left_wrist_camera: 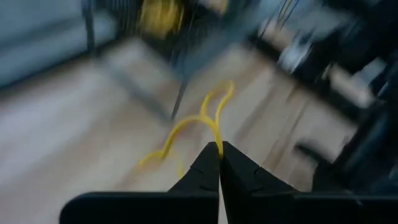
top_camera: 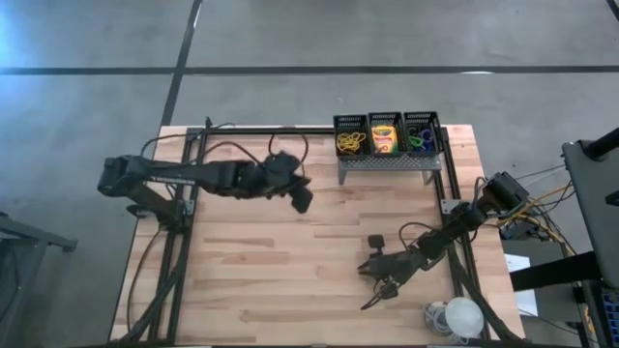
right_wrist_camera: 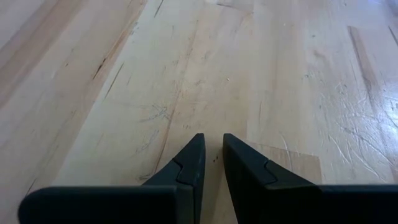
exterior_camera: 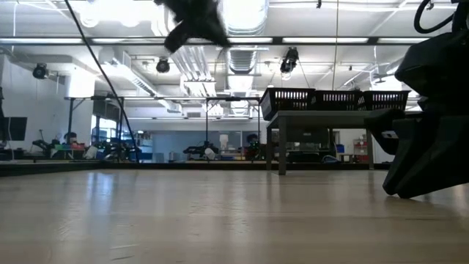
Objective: Pick & Place Office Desk Supplies
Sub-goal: Put the yellow rubber band into the left black basket on the shelf, then return to Home Position
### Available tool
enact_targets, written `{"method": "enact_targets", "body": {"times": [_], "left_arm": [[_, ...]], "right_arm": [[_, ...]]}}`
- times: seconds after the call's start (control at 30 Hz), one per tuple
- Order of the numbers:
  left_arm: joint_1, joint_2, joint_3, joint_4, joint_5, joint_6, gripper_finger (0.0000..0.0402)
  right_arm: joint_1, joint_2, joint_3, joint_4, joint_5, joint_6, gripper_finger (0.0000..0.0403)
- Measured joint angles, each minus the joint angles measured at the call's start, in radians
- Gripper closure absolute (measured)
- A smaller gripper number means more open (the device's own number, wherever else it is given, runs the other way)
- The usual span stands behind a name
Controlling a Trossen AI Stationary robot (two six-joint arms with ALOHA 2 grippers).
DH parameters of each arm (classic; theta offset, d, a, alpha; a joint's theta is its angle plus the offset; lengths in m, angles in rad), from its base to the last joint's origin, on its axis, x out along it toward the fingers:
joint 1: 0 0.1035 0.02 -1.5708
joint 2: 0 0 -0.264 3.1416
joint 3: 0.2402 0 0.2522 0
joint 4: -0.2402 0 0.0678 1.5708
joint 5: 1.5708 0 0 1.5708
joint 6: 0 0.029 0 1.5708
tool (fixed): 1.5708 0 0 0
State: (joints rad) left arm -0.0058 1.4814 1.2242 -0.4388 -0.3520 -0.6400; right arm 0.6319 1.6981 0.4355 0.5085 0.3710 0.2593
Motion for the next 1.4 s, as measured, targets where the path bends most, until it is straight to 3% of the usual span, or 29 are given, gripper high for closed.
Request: {"method": "enact_targets", "body": {"times": [0.23, 0.53, 0.77, 0.93, 1.2, 1.4], "left_arm": [[0.077, 0.157, 0.233, 0.097, -0.034, 0.232, 0.0401], [0.230, 0.449, 0.543, 0.091, -0.029, 0.349, 0.0397], [0.302, 0.592, 0.635, 0.101, 0.106, 0.333, 0.0374], [0.318, 0.624, 0.635, 0.087, 0.121, 0.332, 0.0342], [0.321, 0.588, 0.669, 0.025, 0.139, 0.330, 0.0256], [0.307, 0.515, 0.716, -0.181, 0.162, 0.326, 0.0233]], "right_arm": [[0.000, 0.000, 0.000, 0.003, 0.014, -0.005, 0.0346], [0.001, 0.000, -0.003, 0.001, 0.019, 0.000, 0.0346], [0.001, -0.001, -0.008, 0.004, 0.019, 0.003, 0.0346], [0.001, -0.001, -0.009, 0.003, 0.019, 0.003, 0.0346], [0.001, -0.001, -0.010, 0.001, 0.020, 0.003, 0.0346], [0.001, -0.001, -0.012, 0.001, 0.020, 0.003, 0.0346]]}}
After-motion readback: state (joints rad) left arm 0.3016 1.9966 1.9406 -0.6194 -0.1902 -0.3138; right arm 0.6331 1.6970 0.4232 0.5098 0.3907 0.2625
